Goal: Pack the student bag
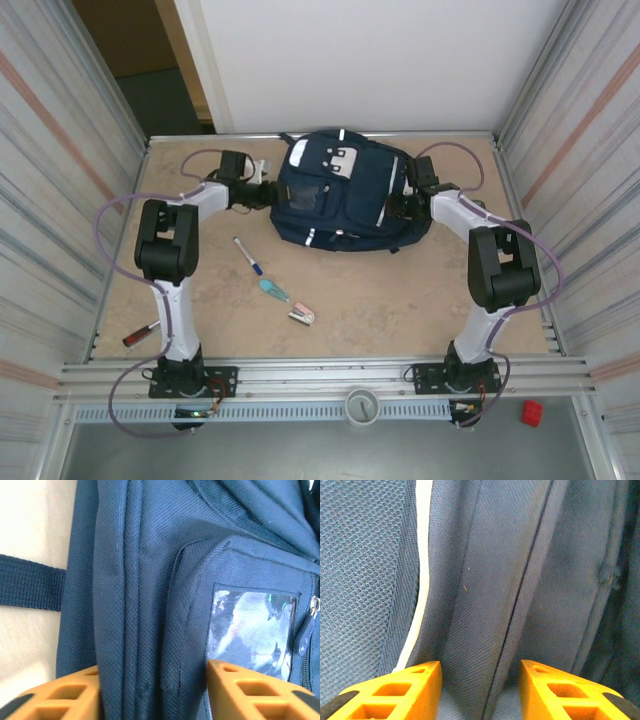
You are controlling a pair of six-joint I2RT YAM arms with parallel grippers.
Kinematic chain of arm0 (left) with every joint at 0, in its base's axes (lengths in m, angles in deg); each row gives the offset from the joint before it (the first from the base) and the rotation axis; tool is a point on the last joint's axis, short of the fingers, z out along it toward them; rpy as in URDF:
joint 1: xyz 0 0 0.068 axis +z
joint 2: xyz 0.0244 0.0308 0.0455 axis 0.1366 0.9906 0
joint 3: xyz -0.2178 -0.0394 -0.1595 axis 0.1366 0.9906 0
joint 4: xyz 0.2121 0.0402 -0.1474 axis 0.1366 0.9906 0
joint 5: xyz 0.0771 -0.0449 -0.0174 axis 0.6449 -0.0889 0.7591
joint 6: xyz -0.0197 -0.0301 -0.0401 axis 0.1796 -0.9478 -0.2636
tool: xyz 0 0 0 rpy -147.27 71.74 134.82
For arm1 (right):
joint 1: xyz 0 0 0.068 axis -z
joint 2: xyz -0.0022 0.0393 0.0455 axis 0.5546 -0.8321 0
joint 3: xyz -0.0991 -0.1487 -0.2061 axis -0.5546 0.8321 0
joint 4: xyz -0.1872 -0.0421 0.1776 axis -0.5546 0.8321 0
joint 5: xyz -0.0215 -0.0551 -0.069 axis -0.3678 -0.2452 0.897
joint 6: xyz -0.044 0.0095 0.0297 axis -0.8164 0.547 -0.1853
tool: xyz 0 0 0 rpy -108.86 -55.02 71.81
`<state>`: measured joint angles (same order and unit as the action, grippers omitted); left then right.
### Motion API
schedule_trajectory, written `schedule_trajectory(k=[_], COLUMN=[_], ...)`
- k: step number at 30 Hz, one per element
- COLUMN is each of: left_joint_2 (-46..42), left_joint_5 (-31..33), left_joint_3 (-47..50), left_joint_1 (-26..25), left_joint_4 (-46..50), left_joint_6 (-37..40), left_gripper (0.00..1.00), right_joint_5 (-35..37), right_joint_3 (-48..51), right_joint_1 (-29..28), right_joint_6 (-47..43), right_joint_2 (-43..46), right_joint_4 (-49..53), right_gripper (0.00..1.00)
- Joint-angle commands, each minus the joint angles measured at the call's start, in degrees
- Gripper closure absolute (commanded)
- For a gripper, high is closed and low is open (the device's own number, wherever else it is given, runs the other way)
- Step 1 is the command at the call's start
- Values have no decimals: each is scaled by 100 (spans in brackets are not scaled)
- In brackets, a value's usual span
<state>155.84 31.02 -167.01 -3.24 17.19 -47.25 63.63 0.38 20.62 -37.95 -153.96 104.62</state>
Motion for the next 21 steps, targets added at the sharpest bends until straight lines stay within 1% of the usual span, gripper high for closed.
schedule_trajectory(k=[1, 3, 5, 8, 9, 11, 16, 18, 21], left_joint_2=[-757, -1103, -1355, -1640, -1714, -1857, -1878, -1866, -1871], left_joint_5=[128, 443, 503, 431, 350, 197, 128, 93, 81], left_joint_3=[736, 1211, 1601, 1923, 2006, 2154, 2119, 2108, 2123], left_joint_1=[-230, -238, -235, -211, -197, -174, -174, -174, -174], left_joint_4=[-163, -446, -718, -926, -1004, -1153, -1102, -1110, -1132], left_joint_6=[-173, -394, -534, -687, -731, -806, -744, -754, -754], left_gripper=[65, 76, 85, 96, 98, 100, 100, 100, 100], right_joint_5=[420, 734, 1108, 1307, 1365, 1773, 2989, 3232, 3358], right_joint_3=[17, 277, 628, 1142, 1229, 1242, 975, 780, 567], right_joint_1=[-239, -569, -1063, -1919, -2166, -2635, -3334, -3471, -3510], right_joint_6=[-67, 61, 282, 776, 916, 1253, 1988, 2169, 2240], right_joint_2=[399, 840, 1292, 1735, 1779, 1700, 1137, 834, 461], right_joint_4=[462, 410, 288, -52, -130, -104, 169, 370, 497], right_gripper=[49, 39, 29, 23, 23, 23, 25, 24, 25])
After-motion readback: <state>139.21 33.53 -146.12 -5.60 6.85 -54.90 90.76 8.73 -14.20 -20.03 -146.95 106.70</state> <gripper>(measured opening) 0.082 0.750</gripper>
